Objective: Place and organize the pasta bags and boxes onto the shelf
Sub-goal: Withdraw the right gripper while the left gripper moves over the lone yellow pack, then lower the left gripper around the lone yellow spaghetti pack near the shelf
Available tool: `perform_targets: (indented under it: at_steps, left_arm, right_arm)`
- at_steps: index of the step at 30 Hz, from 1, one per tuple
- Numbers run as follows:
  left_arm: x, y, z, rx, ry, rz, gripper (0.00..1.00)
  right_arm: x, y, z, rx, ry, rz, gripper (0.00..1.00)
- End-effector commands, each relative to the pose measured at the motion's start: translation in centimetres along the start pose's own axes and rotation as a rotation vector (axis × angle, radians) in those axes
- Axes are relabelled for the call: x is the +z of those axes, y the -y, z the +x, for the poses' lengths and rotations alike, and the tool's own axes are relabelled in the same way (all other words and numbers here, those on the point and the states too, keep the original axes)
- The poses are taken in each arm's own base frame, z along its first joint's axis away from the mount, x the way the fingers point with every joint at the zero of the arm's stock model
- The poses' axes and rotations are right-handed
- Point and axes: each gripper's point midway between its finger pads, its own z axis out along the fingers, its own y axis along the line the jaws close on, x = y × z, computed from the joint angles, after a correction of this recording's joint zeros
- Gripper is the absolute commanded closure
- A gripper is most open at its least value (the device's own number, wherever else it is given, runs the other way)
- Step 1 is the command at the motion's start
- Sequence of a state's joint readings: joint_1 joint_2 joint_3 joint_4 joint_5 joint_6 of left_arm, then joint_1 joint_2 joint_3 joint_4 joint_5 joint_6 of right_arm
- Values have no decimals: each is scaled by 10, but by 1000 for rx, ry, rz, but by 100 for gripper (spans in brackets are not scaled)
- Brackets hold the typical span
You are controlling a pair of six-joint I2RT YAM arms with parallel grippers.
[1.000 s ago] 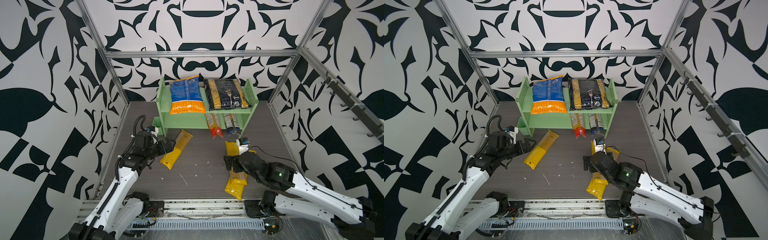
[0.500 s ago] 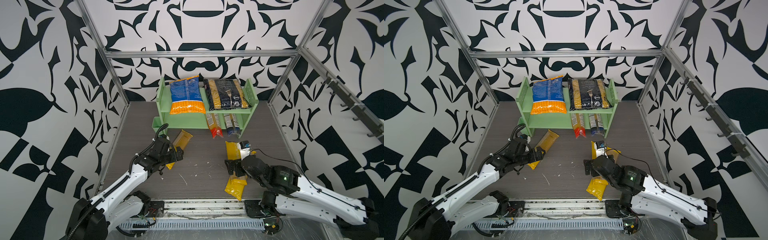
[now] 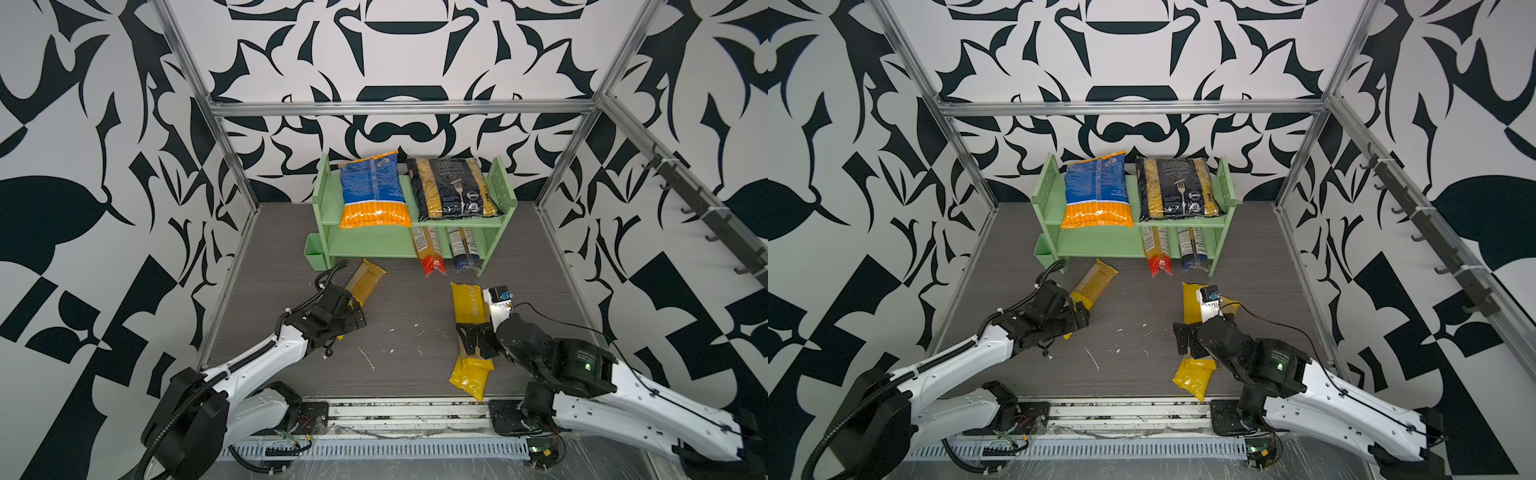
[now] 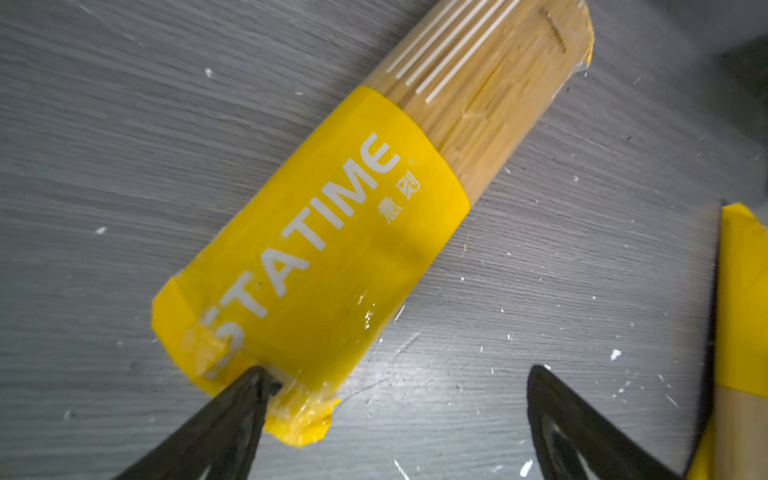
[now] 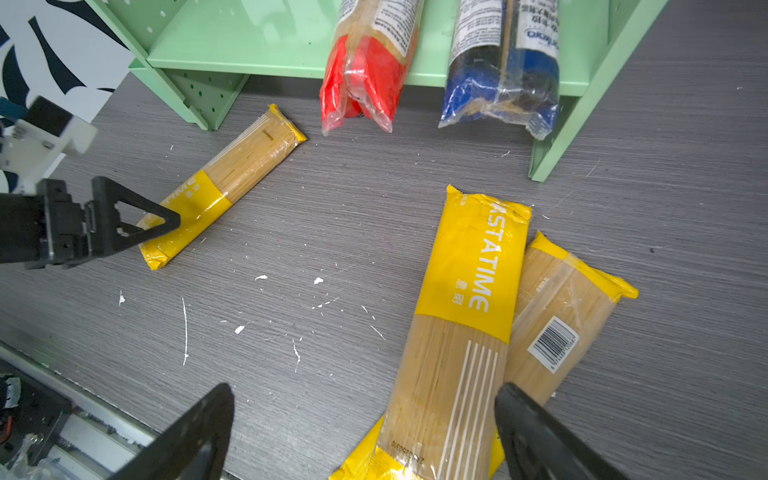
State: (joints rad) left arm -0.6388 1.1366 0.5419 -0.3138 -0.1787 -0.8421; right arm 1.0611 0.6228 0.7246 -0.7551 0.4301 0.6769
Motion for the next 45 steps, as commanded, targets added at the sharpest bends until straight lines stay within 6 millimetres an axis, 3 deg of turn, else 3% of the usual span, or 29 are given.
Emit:
perform_targets:
  at_steps: [1, 14, 20, 25, 32, 35, 41, 45]
  left_arm:
    - [6, 8, 2, -8, 2, -4, 1]
    - [44, 76, 18, 111, -94, 60, 1]
    - [43, 96, 14, 156, -91, 90, 1]
    - [26, 76, 5, 172, -39, 20, 1]
    - [7, 26, -4, 110, 13, -69, 1]
    - [-4, 6, -18, 48, 49, -89, 1]
    - [-13, -24, -39, -20, 81, -111, 1]
    - [-8, -43, -46, -83, 72, -131, 1]
  right_arm:
    - [-2, 5, 3, -20, 2, 15, 0]
    - [-1, 14, 8, 11, 6, 36, 0]
    - [1, 13, 8, 6, 2, 40, 0]
    - [7, 8, 12, -5, -16, 32, 0]
    - [19, -3, 12, -29, -34, 24, 0]
    - [24, -6, 11, -35, -33, 22, 0]
    - [34, -15, 3, -46, -22, 9, 0]
    - [42, -22, -2, -50, -30, 0, 0]
